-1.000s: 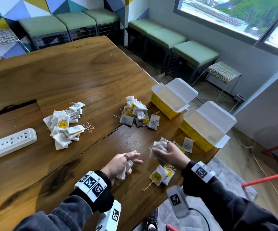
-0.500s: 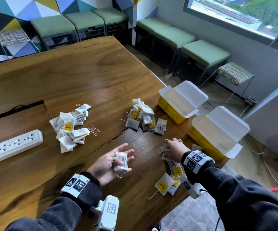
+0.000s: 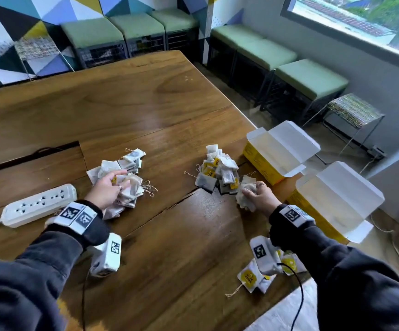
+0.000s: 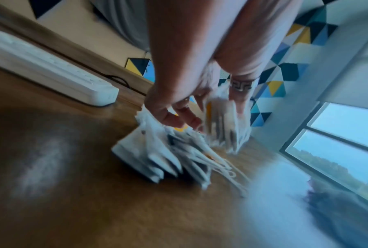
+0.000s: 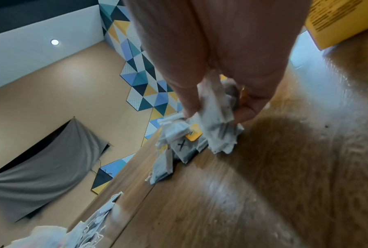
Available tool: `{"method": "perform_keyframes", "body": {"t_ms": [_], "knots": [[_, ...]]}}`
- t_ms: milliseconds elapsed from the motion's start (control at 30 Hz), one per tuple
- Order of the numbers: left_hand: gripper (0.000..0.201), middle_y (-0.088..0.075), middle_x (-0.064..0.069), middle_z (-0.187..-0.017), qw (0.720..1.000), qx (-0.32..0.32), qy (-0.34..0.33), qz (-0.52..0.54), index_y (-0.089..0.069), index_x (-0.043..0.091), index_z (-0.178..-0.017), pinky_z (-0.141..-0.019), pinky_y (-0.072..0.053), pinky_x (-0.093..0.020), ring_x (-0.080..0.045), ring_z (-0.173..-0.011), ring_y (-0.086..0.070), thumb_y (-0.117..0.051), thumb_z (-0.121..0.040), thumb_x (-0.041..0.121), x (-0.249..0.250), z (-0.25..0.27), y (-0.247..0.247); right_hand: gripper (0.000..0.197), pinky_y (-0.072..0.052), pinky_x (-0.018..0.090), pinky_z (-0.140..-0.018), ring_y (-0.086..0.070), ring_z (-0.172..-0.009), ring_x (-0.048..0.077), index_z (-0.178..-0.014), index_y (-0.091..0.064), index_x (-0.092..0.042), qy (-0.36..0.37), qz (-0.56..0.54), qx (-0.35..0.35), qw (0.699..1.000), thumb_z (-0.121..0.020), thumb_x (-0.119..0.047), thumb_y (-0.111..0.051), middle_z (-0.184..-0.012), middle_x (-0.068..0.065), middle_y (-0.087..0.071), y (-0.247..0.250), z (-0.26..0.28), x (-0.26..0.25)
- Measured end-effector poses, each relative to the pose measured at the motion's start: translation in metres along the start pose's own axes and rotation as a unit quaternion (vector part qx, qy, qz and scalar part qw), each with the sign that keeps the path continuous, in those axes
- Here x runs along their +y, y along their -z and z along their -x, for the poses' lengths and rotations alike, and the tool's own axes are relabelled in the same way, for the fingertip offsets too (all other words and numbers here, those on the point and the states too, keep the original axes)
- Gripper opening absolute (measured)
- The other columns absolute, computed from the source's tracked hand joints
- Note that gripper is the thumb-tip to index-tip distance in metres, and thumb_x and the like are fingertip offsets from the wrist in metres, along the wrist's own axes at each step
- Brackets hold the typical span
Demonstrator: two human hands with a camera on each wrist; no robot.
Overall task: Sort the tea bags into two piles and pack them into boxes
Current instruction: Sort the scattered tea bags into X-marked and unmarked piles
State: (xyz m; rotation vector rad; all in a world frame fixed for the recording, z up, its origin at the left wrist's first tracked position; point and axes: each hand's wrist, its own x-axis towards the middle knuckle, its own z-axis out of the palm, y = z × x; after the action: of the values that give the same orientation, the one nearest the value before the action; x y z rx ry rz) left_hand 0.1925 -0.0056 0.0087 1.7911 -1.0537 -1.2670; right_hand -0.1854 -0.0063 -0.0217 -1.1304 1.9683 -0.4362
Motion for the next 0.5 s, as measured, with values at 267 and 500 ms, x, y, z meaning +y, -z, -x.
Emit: {"method": "perform_keyframes", "body": {"t_ms": [267, 500], "knots": [[0.053, -0.051, -0.014, -0.132, 0.955, 0.071, -0.038, -0.287, -0.049, 0.021, -0.128, -0.097, -0.038, -0.036, -0.038, -0.116, -0.049, -0.059, -0.081, -0.002, -0.011, -0.012, 0.016, 0.043, -0.046, 0.045, -0.098, -0.052, -0.113, 0.027, -0.119, -0.049, -0.026, 0.040, 0.059, -0.003, 0.997, -0.084, -0.048, -0.059, -0.127, 0.008, -0.050, 0.013, 0.013, 0.003], [0.040, -0.046, -0.004, -0.138, 0.899, 0.058, -0.144, -0.409, -0.054, 0.028, -0.121, -0.101, -0.031, -0.043, -0.032, -0.128, -0.032, -0.057, -0.084, 0.014, 0.009, 0.052, -0.034, 0.019, -0.044, 0.041, -0.098, -0.055, -0.106, 0.023, -0.106, -0.051, -0.022, 0.091, -0.015, 0.017, 0.996, -0.096, -0.036, -0.044, -0.109, 0.004, -0.059, 0.055, 0.067, 0.011]]}}
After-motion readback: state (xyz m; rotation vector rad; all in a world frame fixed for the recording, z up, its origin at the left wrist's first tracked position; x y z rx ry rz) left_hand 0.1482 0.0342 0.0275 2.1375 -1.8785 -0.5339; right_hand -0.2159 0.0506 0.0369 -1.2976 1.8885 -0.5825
